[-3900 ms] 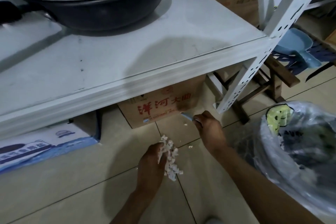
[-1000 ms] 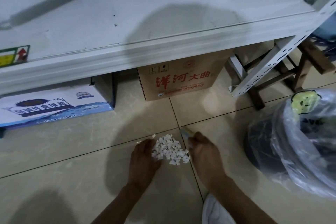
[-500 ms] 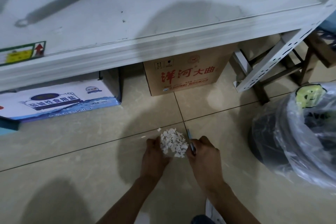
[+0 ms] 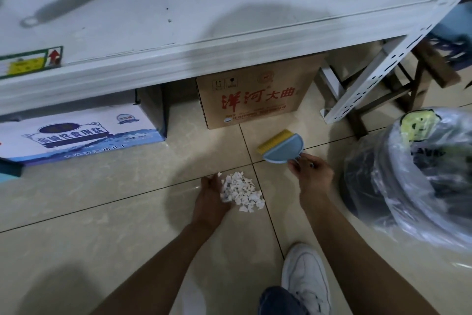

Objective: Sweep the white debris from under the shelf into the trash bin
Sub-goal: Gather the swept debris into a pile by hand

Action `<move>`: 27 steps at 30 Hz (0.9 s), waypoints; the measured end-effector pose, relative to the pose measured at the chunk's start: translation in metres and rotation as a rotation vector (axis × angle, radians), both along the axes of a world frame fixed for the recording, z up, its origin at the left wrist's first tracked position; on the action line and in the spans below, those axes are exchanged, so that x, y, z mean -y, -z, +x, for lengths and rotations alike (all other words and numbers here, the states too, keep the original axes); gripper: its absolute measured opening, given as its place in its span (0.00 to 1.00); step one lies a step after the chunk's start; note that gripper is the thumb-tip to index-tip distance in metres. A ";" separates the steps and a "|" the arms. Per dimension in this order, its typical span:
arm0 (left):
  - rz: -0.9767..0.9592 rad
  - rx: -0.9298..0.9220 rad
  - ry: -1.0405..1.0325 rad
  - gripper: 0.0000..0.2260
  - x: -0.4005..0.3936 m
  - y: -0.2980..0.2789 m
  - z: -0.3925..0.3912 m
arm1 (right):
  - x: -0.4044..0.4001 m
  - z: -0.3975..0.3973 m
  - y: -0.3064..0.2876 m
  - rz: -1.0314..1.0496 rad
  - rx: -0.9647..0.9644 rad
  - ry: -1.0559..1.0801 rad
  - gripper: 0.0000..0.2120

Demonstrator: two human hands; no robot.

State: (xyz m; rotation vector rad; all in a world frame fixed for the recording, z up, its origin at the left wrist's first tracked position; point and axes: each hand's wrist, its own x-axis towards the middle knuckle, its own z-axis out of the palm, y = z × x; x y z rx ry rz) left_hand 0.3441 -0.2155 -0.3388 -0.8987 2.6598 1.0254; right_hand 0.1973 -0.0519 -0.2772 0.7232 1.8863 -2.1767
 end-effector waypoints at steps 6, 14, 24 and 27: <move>-0.020 0.030 0.012 0.41 0.011 -0.002 -0.009 | -0.001 -0.002 0.045 -0.058 0.207 0.143 0.10; -0.057 0.097 0.168 0.44 0.019 0.004 -0.012 | -0.025 -0.002 0.068 0.892 -0.026 -0.489 0.09; -0.121 0.147 0.282 0.46 0.029 0.004 -0.013 | -0.019 0.017 0.050 1.356 -0.325 -0.713 0.20; -0.085 0.155 0.292 0.49 0.033 0.002 -0.011 | -0.010 0.044 0.047 1.176 -0.437 -1.036 0.34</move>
